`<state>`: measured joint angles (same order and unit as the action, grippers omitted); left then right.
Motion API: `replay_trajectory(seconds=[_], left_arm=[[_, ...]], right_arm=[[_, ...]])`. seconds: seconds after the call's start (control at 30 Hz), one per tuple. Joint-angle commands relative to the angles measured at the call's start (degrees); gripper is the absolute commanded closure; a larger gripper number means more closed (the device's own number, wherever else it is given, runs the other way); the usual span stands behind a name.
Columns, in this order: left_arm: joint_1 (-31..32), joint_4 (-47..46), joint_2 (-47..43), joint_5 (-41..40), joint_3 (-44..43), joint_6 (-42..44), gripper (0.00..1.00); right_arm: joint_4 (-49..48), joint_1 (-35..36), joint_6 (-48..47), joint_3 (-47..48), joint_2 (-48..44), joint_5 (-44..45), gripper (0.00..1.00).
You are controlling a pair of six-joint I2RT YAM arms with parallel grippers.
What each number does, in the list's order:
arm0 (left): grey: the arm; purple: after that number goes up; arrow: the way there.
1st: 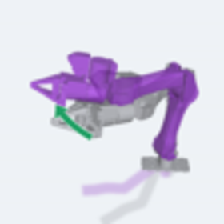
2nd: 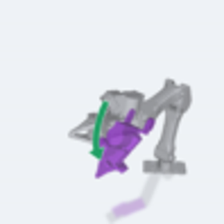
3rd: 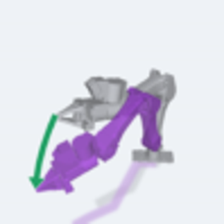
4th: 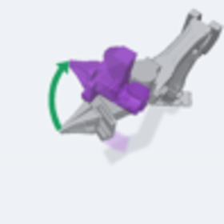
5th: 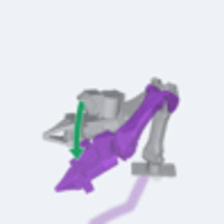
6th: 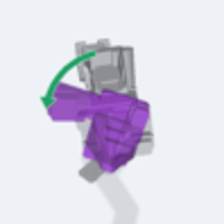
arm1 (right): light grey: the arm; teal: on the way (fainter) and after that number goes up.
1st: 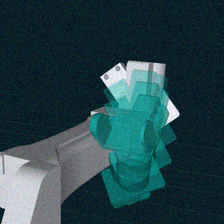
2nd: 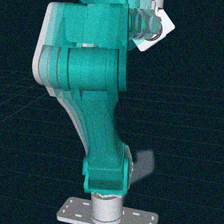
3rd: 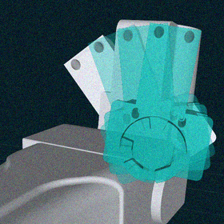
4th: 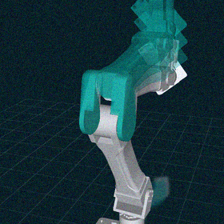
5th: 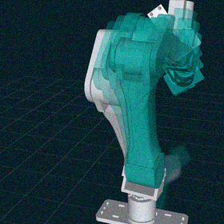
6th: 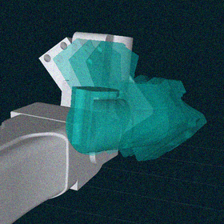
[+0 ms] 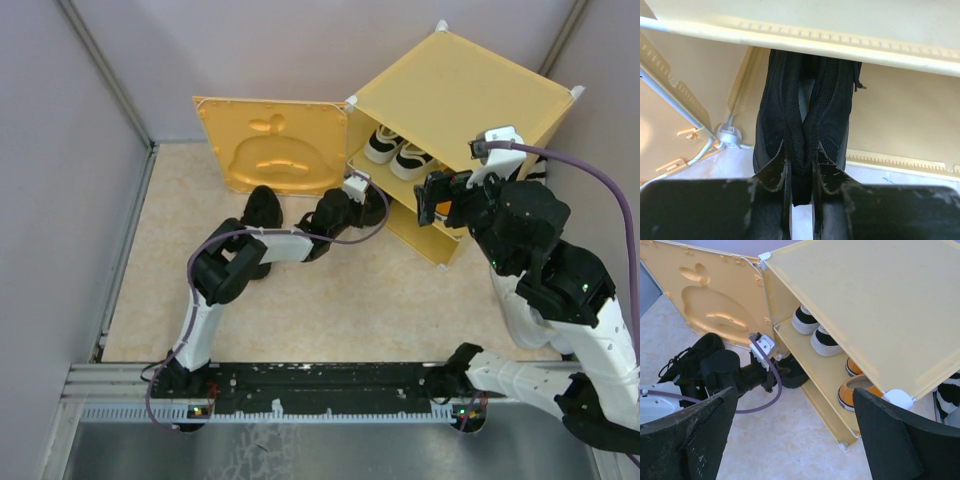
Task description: Place and organize the shoes in the shoe cabinet
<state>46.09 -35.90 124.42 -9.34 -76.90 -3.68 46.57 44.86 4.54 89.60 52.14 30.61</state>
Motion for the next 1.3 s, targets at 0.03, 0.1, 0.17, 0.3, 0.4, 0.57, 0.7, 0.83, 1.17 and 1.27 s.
replay_trajectory(seconds=[0.03, 0.1, 0.17, 0.3, 0.4, 0.57, 0.7, 0.83, 1.17, 1.27], left_arm=[[-0.21, -12.97, -0.08, -1.93, -3.44, 0.9, 0.79], [-0.21, -13.67, 0.34, -1.97, -3.79, 1.11, 0.69], [-0.25, -13.67, 0.56, -1.65, -4.21, 1.3, 0.55], [-0.21, -14.02, -0.6, -1.26, -2.83, 1.14, 0.42], [-0.21, -14.77, -1.99, -1.24, -1.01, 1.23, 0.32], [-0.21, -14.8, -5.48, -0.46, 2.9, 1.46, 0.2], [-0.12, -15.07, -11.13, -0.1, 9.05, 1.19, 0.2], [-0.05, -14.35, -17.61, -0.08, 16.53, -0.52, 0.28], [-0.09, -9.07, -14.36, -0.23, 19.22, -3.86, 0.72], [-0.11, -6.8, -11.06, 0.65, 16.35, -4.56, 0.78]], right_arm=[[-0.6, -0.21, -0.23, -0.13, -0.64, 1.34, 0.02], [-0.59, -0.2, -0.01, -0.23, -0.64, 1.23, 0.02], [-0.52, -0.22, 0.15, -0.39, -0.71, 1.21, 0.02], [-0.34, -0.21, 0.42, -0.66, -0.9, 1.21, 0.02], [-0.37, -0.23, 0.59, -0.82, -1.05, 1.12, 0.02], [-0.52, -0.21, 0.82, -1.25, -1.28, 0.89, 0.02], [-0.67, -0.21, 1.03, -1.68, -1.49, 0.86, 0.02], [-0.72, -0.19, 1.07, -1.81, -1.68, 0.85, 0.02], [-1.18, -0.21, 1.4, -2.42, -1.69, 0.5, 0.02], [-0.75, -0.24, 1.36, -1.83, -1.6, 0.82, 0.02]])
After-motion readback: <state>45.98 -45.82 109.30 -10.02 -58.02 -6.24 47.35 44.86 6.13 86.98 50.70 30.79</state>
